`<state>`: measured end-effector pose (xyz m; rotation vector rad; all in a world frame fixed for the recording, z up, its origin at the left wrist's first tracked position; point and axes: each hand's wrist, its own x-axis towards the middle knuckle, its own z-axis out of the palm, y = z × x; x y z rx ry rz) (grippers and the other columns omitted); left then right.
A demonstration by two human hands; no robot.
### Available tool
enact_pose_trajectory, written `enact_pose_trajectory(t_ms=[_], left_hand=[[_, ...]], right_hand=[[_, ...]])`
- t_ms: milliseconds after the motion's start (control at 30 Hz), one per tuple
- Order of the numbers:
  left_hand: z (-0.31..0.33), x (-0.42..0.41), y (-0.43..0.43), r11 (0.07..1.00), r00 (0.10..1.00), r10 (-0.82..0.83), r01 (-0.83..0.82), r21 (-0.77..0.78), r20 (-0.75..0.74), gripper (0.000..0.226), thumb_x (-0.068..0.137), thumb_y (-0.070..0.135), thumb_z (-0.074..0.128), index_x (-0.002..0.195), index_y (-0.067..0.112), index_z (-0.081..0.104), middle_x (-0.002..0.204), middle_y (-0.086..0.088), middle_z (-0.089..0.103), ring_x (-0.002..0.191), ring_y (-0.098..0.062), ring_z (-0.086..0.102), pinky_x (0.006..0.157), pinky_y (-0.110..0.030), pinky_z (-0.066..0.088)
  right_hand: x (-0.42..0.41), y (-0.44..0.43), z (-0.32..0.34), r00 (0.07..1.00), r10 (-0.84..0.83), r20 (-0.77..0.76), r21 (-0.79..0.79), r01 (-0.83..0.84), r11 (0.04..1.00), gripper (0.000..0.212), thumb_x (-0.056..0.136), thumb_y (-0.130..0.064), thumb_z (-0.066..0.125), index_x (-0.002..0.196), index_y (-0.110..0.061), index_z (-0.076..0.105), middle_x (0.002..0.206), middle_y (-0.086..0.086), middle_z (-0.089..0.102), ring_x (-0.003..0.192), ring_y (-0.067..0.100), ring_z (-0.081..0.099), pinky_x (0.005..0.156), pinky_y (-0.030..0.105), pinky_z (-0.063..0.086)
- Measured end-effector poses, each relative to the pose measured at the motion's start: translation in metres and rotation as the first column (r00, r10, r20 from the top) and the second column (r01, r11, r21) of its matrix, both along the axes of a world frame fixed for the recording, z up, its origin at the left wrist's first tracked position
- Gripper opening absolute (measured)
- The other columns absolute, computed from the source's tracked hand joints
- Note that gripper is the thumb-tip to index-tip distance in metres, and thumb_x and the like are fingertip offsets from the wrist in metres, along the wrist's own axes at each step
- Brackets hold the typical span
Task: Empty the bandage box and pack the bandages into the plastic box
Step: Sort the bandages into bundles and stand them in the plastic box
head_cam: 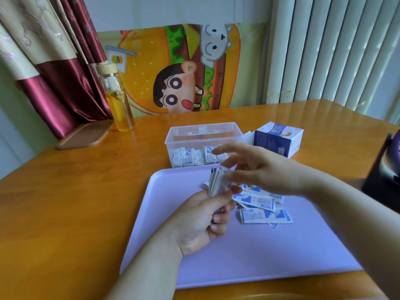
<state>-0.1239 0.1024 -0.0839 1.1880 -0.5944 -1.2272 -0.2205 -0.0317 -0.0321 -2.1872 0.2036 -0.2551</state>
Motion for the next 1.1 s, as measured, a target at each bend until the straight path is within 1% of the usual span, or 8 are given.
enact_pose_trajectory(t_ms=[167,300,367,500,633,800,900,1100], left_hand=[[0.003,-0.004,0.002,0.993,0.994,-0.108,0.108,-0.053,0.002,0.008,0.084,0.022,0.061,0.080,0.016,0.065,0.063,0.004,0.040,0.049,-0.005,0.025,0.044,-0.015,0.018],[0.003,-0.006,-0.004,0.998,0.999,0.025,-0.024,-0.066,0.023,0.014,0.088,0.027,0.054,0.091,0.014,0.058,0.064,0.003,0.045,0.049,-0.006,0.033,0.046,-0.016,0.029],[0.007,-0.007,-0.005,0.986,0.971,0.156,-0.141,-0.092,0.179,0.017,0.093,0.029,0.051,0.097,0.015,0.060,0.070,0.000,0.055,0.052,-0.010,0.048,0.055,-0.021,0.044],[0.034,0.007,-0.012,0.934,0.622,0.340,-0.312,-0.175,0.705,0.025,0.099,0.032,0.041,0.099,0.015,0.060,0.088,-0.010,0.066,0.087,-0.027,0.063,0.075,-0.024,0.047],[0.069,0.030,-0.035,0.933,0.381,0.333,-0.268,-0.242,0.862,0.024,0.101,0.031,0.034,0.103,0.015,0.051,0.093,-0.017,0.060,0.085,-0.032,0.058,0.076,-0.048,0.048],[0.094,0.049,-0.070,0.958,0.657,0.275,-0.127,-0.257,0.702,0.018,0.102,0.030,0.031,0.112,0.023,0.044,0.083,0.002,0.059,0.062,-0.008,0.064,0.058,-0.027,0.056],[0.097,0.060,-0.085,0.962,0.669,0.268,-0.143,-0.234,0.693,0.020,0.102,0.029,0.032,0.114,0.022,0.046,0.081,0.003,0.058,0.058,-0.006,0.061,0.052,-0.021,0.050],[0.102,0.076,-0.116,0.983,0.781,0.170,-0.093,-0.158,0.601,0.017,0.102,0.026,0.037,0.095,0.026,0.053,0.082,0.001,0.056,0.062,-0.009,0.062,0.060,-0.028,0.051]], right_hand=[[0.001,-0.005,-0.001,0.999,0.050,0.003,0.063,-0.050,0.997,0.019,0.091,-0.002,0.057,0.106,-0.013,0.063,0.068,-0.003,0.065,0.057,0.013,0.057,0.059,0.021,0.047],[0.006,-0.004,0.003,0.998,-0.029,0.050,0.007,0.029,1.000,0.010,0.088,-0.005,0.061,0.092,-0.014,0.066,0.063,-0.006,0.067,0.055,0.007,0.060,0.057,0.019,0.048],[0.012,-0.003,0.009,0.992,-0.083,0.098,-0.126,0.095,0.987,0.010,0.088,-0.008,0.062,0.092,-0.016,0.068,0.067,-0.005,0.067,0.057,0.005,0.059,0.058,0.021,0.051],[0.026,-0.008,0.028,0.937,-0.182,0.299,-0.274,0.267,0.924,0.014,0.087,-0.009,0.063,0.098,-0.014,0.070,0.072,-0.004,0.067,0.057,0.006,0.058,0.065,0.028,0.054],[0.044,-0.015,0.047,0.854,-0.230,0.466,-0.276,0.387,0.880,0.019,0.087,-0.009,0.062,0.103,-0.016,0.071,0.065,-0.020,0.059,0.057,0.000,0.058,0.060,0.011,0.048],[0.067,-0.035,0.070,0.797,-0.283,0.533,-0.257,0.471,0.844,0.024,0.088,-0.008,0.059,0.105,-0.020,0.071,0.063,-0.027,0.050,0.053,-0.017,0.052,0.052,-0.001,0.037],[0.077,-0.051,0.071,0.799,-0.303,0.520,-0.254,0.483,0.838,0.025,0.089,-0.010,0.059,0.107,-0.021,0.071,0.064,-0.027,0.051,0.054,-0.013,0.053,0.055,0.000,0.039],[0.096,-0.085,0.064,0.794,-0.363,0.487,-0.186,0.501,0.845,0.030,0.087,-0.003,0.057,0.108,-0.019,0.071,0.076,-0.006,0.063,0.046,-0.004,0.055,0.052,0.005,0.043]])
